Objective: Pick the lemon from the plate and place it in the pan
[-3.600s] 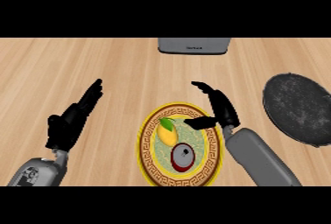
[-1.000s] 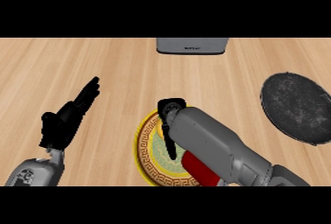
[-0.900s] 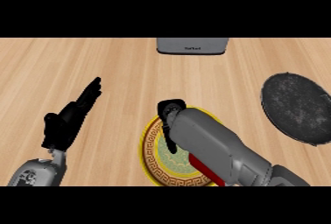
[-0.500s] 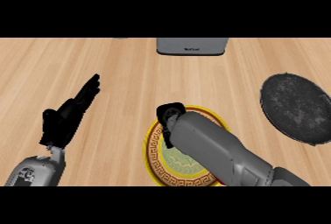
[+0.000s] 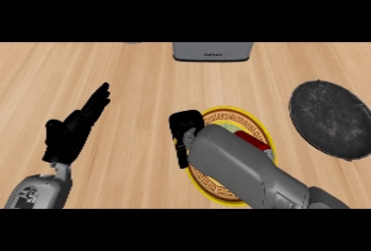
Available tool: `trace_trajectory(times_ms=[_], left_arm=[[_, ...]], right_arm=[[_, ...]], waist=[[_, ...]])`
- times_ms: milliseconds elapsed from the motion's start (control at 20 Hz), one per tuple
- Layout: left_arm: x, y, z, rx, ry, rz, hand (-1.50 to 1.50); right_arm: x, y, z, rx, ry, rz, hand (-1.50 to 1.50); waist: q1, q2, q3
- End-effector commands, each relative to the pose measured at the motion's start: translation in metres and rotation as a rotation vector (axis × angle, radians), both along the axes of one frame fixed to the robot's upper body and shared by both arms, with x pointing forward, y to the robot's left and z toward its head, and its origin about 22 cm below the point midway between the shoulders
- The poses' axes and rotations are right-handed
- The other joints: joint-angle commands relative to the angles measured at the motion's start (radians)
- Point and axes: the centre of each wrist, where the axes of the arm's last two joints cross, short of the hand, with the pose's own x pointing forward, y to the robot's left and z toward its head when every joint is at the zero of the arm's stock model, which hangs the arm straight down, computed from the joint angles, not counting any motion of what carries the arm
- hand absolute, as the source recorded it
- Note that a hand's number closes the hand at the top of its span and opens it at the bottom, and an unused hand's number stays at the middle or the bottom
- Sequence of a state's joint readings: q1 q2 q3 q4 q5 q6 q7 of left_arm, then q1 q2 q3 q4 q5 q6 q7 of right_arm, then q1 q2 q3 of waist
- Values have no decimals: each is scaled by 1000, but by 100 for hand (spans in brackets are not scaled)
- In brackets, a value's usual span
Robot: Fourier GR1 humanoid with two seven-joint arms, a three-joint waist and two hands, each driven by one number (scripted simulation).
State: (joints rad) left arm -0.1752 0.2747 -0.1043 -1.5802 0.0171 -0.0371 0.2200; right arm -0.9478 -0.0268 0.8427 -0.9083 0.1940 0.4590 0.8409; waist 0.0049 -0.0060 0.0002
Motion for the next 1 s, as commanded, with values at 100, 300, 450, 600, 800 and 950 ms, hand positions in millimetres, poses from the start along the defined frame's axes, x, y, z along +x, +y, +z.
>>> trace_trajectory(times_ms=[100,300,450,600,800,950], left_arm=[[-10,26,-9,8,37,82,0],[-19,31,-18,0,69,134,0],[-23,34,-23,0,81,157,0],[-22,37,-15,2,55,167,0],[-22,34,-11,-4,35,147,0],[-30,36,-19,5,22,125,0]], right_arm=[[-44,-23,10,202,-288,53,150],[-64,-44,24,330,-486,79,150],[-74,-64,52,394,-686,114,150],[-98,-83,72,517,-816,101,150],[-131,-132,77,560,-898,19,150],[-152,-168,73,576,-940,-101,150]], waist=[[-87,-34,3],[-142,-62,6],[-166,-68,6],[-173,-60,6],[-161,-34,5],[-119,-15,4]])
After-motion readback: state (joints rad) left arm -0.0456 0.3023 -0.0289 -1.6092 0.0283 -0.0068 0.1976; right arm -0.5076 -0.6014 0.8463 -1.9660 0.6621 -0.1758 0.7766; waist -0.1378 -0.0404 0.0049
